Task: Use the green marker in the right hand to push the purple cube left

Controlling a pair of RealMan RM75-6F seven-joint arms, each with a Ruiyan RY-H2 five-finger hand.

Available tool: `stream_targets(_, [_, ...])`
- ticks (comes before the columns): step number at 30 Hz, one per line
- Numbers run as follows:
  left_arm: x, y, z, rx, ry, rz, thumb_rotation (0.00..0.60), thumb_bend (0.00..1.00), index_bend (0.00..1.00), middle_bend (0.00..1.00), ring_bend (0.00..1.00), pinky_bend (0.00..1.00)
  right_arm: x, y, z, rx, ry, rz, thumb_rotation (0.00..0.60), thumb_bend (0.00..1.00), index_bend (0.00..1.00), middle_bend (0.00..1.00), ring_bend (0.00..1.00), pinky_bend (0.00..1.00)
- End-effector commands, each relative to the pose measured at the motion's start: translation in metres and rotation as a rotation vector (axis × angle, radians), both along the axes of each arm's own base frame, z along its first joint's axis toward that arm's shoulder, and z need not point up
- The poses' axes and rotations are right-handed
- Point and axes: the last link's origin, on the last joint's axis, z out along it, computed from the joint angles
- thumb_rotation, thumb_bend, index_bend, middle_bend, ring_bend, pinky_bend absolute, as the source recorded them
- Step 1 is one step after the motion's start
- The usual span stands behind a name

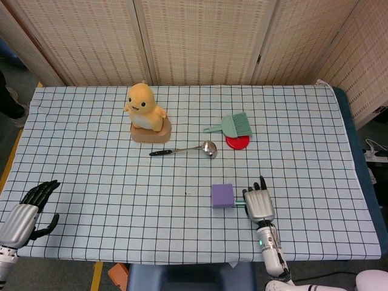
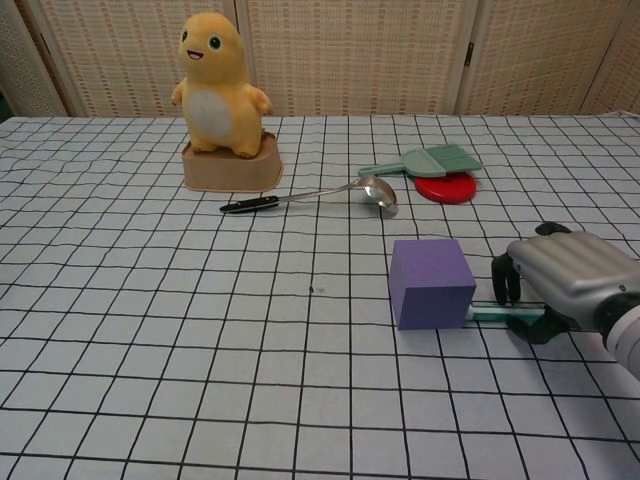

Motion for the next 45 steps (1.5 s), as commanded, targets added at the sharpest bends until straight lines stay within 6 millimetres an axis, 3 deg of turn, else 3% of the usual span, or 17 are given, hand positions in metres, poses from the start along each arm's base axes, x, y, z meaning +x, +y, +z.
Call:
stream_targets(1, [0.000,0.000,0.000,0.003,0.002,0.001,0.600,0.48,0.00,0.01,0.00,0.08,0.000,0.001,-0.001,0.005,0.012,0.001,0.600,0.30,0.49,0.44,0.20,0.06])
stream_targets(15, [-0.001,0.001,0.000,0.008,0.011,0.011,0.600,0.48,0.00,0.01,0.00,0.08,0.003,0.007,-0.001,0.015,0.026,0.022,0.600,0.30,0.49,0.45,0.21,0.07])
stream_targets(24, [-0.001,0.000,0.000,0.008,0.011,0.012,0.600,0.48,0.00,0.01,0.00,0.08,0.003,0.011,-0.002,0.020,0.050,0.038,0.600,0.31,0.58,0.57,0.32,0.13])
stream_targets(45, [-0.001,0.001,0.001,0.007,0.011,0.020,0.600,0.48,0.02,0.01,0.00,0.09,-0.001,0.014,-0.009,0.048,0.076,0.033,0.600,0.32,0.58,0.57,0.32,0.15])
